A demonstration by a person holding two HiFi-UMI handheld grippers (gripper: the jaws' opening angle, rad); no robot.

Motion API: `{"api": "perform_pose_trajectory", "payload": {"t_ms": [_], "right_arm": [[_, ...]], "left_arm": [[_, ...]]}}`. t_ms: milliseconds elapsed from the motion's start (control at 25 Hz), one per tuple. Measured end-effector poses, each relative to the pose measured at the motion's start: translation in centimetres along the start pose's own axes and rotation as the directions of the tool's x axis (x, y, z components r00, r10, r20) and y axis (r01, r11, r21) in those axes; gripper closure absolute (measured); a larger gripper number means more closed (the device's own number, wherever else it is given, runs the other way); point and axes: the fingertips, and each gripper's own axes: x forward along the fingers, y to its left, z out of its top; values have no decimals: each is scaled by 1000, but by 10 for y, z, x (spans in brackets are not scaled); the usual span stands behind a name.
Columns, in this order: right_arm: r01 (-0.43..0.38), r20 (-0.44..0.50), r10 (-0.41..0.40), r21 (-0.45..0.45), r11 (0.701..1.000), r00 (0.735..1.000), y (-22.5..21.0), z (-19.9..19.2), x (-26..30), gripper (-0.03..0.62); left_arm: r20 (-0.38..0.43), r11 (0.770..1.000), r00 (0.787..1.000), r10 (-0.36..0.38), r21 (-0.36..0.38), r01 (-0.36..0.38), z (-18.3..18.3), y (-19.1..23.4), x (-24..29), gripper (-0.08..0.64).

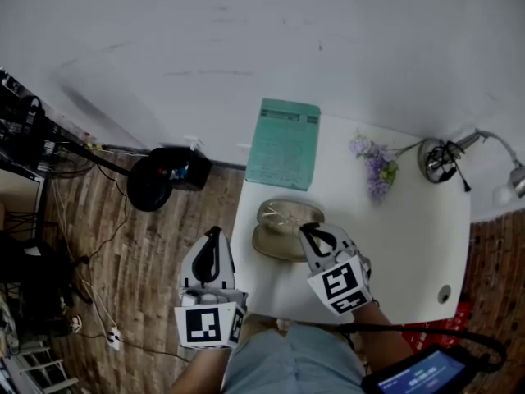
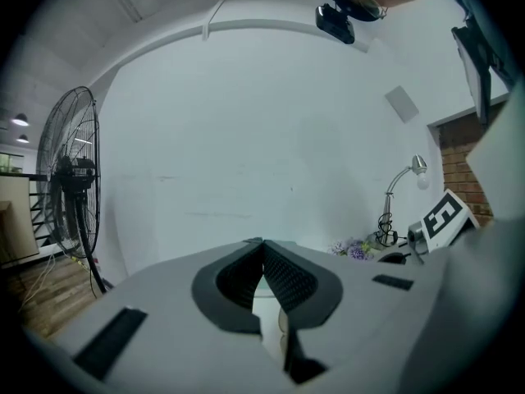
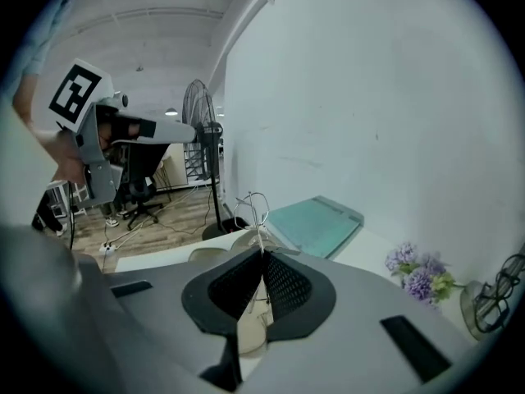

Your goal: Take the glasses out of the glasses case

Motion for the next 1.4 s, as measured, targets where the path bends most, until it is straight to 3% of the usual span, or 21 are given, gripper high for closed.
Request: {"api": "perform_pose_trajectory", "payload": {"t_ms": [320,600,1120,1400], "right_arm": [[59,150,-62,24,998,987,-26,53,-24,563],[130,277,-137,44,991,951,-50,97,-57,563],[248,482,-241,50,968,843,-71,179,-121,563],[301,571,-278,57,952,772,-79,215,-154,563]], "left_arm": [[84,999,996,2,34,-5,35,-2,8,554],[164,998,986,2,63,-13,67,-2,9,554],[295,998,955,-26,70,6,134,-12,-2,554],[386,996,921,-58,90,25,171,-21,-4,554]]}}
